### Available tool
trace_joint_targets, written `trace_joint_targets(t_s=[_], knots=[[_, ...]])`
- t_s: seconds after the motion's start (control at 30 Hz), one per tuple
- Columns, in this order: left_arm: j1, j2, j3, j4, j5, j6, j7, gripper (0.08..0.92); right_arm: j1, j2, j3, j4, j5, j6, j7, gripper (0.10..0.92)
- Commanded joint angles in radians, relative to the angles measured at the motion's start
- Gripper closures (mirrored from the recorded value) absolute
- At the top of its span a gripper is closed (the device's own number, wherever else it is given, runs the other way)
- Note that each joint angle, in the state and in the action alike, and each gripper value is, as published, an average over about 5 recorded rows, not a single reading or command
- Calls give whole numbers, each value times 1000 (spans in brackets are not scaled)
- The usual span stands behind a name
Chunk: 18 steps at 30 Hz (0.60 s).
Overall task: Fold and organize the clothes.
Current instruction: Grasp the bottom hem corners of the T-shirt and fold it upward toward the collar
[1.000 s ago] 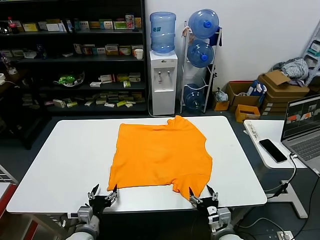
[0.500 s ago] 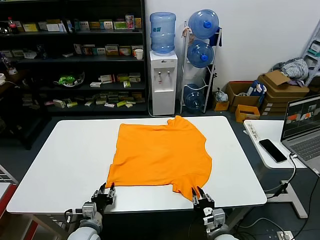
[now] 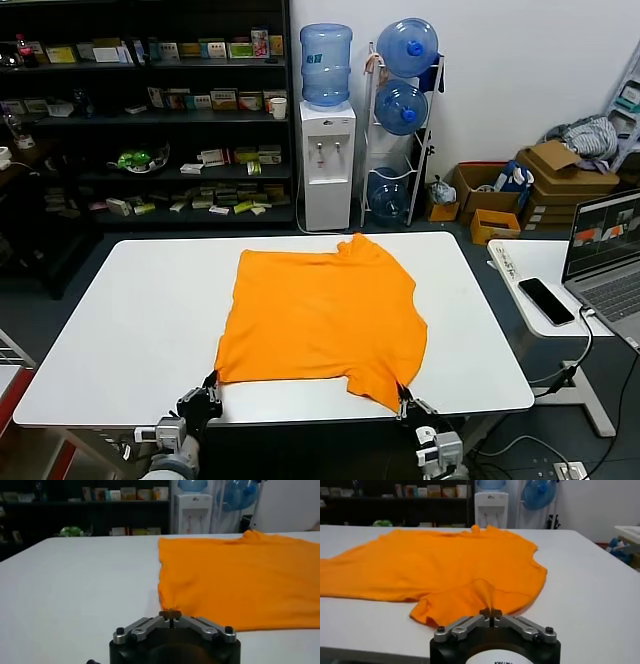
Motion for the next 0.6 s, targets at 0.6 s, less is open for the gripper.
trace_joint_targets(t_s=[0.6], knots=[[-305,97,81,88,-133,-62,-11,909,378,-56,-10,-57,225,-128,166,901]])
